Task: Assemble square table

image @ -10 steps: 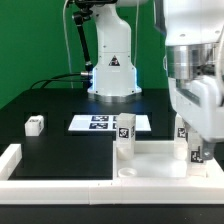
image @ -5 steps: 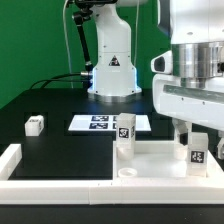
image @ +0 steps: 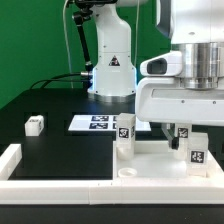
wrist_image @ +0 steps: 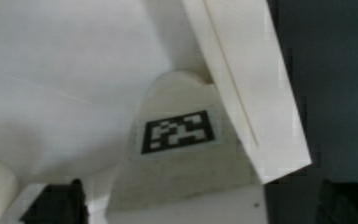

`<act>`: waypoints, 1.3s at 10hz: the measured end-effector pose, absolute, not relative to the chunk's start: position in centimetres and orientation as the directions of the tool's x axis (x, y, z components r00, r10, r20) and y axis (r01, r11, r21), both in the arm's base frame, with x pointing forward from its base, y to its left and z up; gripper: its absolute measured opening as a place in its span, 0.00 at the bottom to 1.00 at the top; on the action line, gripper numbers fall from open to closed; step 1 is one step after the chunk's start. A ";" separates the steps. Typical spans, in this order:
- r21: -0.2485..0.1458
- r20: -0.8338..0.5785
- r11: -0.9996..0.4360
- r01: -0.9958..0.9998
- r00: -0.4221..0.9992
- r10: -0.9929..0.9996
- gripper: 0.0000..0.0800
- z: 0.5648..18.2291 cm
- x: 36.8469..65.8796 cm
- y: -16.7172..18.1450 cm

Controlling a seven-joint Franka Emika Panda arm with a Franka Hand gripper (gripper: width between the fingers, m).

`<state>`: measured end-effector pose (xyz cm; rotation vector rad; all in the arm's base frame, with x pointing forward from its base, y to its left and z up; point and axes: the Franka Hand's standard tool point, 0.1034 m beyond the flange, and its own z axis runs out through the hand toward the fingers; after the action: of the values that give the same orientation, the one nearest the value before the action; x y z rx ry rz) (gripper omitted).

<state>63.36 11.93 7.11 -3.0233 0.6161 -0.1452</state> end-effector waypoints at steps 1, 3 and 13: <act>-0.072 0.080 -0.911 -0.405 0.909 -0.410 0.68 7.1 63.4 11.9; -0.080 0.072 -0.872 -0.484 0.869 -0.489 0.48 7.1 63.3 12.0; -0.035 -0.075 0.109 -0.993 -0.107 -0.991 0.36 6.9 63.2 11.8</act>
Offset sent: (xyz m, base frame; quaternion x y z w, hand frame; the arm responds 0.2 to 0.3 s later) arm 0.0000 0.0000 0.0000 0.0000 0.0000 0.1296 0.9916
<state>63.23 11.81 6.92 -2.0450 2.2794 0.0372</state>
